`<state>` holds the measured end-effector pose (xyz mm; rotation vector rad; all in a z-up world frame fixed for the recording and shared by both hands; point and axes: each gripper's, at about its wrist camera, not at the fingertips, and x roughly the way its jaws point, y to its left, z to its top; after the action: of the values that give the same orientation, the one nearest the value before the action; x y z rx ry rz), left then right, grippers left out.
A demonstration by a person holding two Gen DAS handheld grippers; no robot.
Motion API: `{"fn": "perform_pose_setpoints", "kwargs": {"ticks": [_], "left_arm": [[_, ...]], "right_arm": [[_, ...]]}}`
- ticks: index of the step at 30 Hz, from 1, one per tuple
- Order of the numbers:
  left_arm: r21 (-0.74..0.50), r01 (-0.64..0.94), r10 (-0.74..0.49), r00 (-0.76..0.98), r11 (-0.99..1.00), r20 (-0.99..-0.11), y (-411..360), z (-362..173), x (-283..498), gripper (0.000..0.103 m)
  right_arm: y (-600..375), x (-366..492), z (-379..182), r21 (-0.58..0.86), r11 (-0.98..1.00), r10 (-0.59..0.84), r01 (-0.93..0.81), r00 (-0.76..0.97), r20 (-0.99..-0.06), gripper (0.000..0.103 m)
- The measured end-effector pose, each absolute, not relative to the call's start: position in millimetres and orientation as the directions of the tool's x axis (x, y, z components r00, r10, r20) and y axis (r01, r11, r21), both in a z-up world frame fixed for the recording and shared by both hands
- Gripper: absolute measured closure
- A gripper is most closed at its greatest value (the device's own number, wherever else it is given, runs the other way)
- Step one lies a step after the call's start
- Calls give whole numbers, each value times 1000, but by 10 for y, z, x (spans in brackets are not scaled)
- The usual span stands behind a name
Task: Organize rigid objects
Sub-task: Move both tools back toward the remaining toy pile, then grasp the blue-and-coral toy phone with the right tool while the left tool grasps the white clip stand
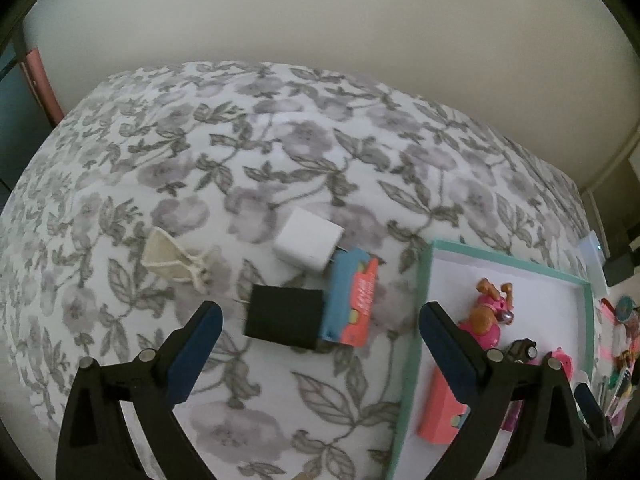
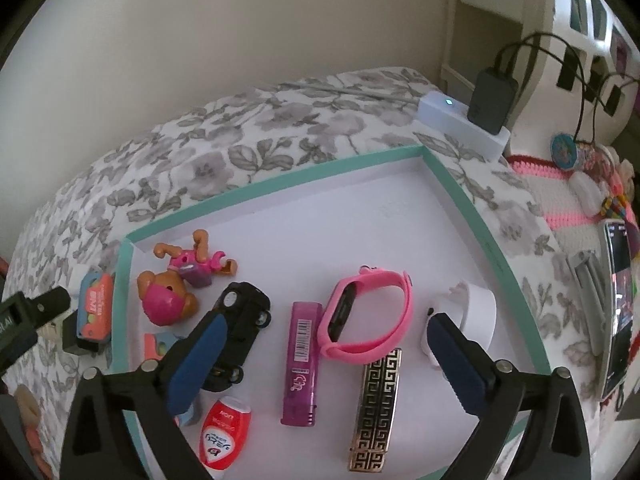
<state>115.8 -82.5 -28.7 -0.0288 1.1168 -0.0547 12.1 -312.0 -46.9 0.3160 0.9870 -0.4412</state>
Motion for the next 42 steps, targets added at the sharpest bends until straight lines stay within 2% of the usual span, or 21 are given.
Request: {"fn": "perform_pose_setpoints", "kwargs": {"ticks": [12,23,30,34,36,38,42], "left_arm": [[-36,-83,4,436,996,-900,-219,-122,1274,4],[-95,-168,-9,453,981,-891,303,-18,1352,4],[-99,-236,15,437,967,-900,610,-117,1443,4],[-123,-242,-14,408,963,-913,640,-267,1519,4],[-128,-236,-24,397,963,-918,615,-333,1561,4],[-123,-232,-24,389,965,-921,585,-389,1600,4],[-131,-222,-44,360,966,-932,529,-533,1672,4]], "right_arm": [[-2810,210,-323,88,902,-163,422,523,-837,0],[-2369,391,-121,106,943,-103,316,579,-809,0],[-2021,616,-94,131,962,-34,239,584,-811,0],[-1878,772,-137,177,963,27,205,578,-816,0],[-1844,852,-194,216,954,62,208,568,-820,2],[-1816,916,-254,240,948,86,210,557,-826,10],[-1751,1041,-370,268,942,124,202,534,-836,18]]}}
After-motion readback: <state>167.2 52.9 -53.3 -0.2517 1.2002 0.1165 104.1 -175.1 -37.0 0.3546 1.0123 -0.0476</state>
